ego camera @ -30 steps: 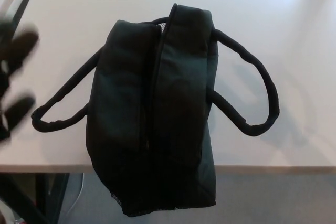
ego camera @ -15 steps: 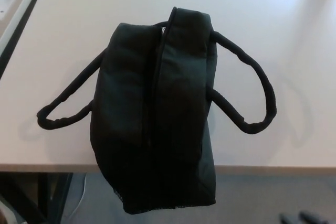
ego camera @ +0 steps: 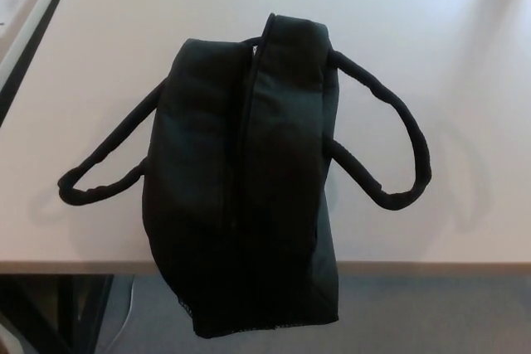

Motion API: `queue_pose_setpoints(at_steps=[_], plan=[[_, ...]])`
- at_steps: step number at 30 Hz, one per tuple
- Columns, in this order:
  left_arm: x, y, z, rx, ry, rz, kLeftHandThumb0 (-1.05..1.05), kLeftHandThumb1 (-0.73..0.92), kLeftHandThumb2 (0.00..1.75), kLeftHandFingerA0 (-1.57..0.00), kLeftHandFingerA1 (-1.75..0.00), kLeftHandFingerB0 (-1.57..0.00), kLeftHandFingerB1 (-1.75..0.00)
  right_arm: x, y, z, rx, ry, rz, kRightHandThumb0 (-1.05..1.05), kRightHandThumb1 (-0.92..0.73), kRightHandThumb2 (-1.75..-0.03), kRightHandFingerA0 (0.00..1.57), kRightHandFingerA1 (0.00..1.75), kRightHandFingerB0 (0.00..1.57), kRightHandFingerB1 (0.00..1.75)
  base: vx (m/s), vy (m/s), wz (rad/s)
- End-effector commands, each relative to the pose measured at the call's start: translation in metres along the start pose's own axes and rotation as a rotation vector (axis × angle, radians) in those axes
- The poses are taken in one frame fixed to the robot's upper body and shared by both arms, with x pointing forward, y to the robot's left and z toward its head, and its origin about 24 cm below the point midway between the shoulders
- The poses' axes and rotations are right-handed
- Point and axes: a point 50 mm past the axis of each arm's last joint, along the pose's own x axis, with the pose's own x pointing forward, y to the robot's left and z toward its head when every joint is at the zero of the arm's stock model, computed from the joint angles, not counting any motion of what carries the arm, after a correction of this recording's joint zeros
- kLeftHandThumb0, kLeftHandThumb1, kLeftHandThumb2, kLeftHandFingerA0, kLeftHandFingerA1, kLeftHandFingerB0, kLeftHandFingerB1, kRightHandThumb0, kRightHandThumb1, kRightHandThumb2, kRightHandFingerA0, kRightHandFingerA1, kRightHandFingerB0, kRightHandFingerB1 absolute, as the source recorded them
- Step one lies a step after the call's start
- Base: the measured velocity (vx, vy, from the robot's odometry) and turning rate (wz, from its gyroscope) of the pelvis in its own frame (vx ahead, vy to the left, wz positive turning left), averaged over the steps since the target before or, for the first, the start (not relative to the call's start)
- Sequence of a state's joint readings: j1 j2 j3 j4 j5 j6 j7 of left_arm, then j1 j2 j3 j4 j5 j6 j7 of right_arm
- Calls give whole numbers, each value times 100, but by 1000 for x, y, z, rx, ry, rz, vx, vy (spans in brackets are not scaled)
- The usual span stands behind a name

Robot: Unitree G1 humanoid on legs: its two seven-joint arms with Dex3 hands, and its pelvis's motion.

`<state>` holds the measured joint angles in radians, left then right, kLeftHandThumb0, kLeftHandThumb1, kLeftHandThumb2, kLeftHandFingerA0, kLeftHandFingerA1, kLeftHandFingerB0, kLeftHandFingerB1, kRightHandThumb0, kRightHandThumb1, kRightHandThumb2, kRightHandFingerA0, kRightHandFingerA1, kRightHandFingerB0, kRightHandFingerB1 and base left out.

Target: A lunch bag is kept on the middle of the desk and the robot uses both its hands to grab the opening of the bag from the left and right and moves its hands away from each other to spread the bag open

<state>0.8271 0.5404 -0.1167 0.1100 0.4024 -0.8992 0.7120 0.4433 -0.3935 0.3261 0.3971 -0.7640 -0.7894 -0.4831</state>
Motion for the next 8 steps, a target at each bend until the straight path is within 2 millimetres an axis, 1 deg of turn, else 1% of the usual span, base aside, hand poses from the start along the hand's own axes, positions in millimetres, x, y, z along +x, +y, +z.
queue_pose_setpoints(at_steps=[1,2,3,4,6,7,8], plan=[[-5,3,-10,-166,159,57,-28,69,61,-30,-33,-19,-28,-2,2,-3,135,101,93,-60,-79,-73,7,31,7,20,0,0,0],[-5,4,-10,-162,151,53,-30,69,61,-30,-33,-20,-28,-2,2,-2,134,99,94,-54,-57,-96,0,43,0,34,0,0,0],[-4,4,-10,-162,148,52,-30,69,61,-30,-33,-20,-28,-2,1,-2,134,99,96,-54,-57,-96,0,43,0,34,0,0,0],[-4,4,-9,-169,145,46,-29,69,61,-30,-34,-19,-28,-2,1,-2,131,97,99,-54,-81,-66,9,32,7,20,0,0,0],[-4,4,-9,-168,147,39,-28,68,61,-30,-34,-19,-29,-2,1,-1,125,108,107,-58,-79,-66,10,34,8,19,0,0,0],[-4,4,-9,-165,149,35,-28,68,61,-31,-33,-19,-28,-2,0,-1,121,107,108,-55,-81,-63,12,33,5,26,0,0,0],[-4,4,-9,-165,150,34,-28,68,61,-31,-33,-19,-28,-2,0,-1,119,107,109,-55,-81,-63,12,33,5,26,0,0,0]])
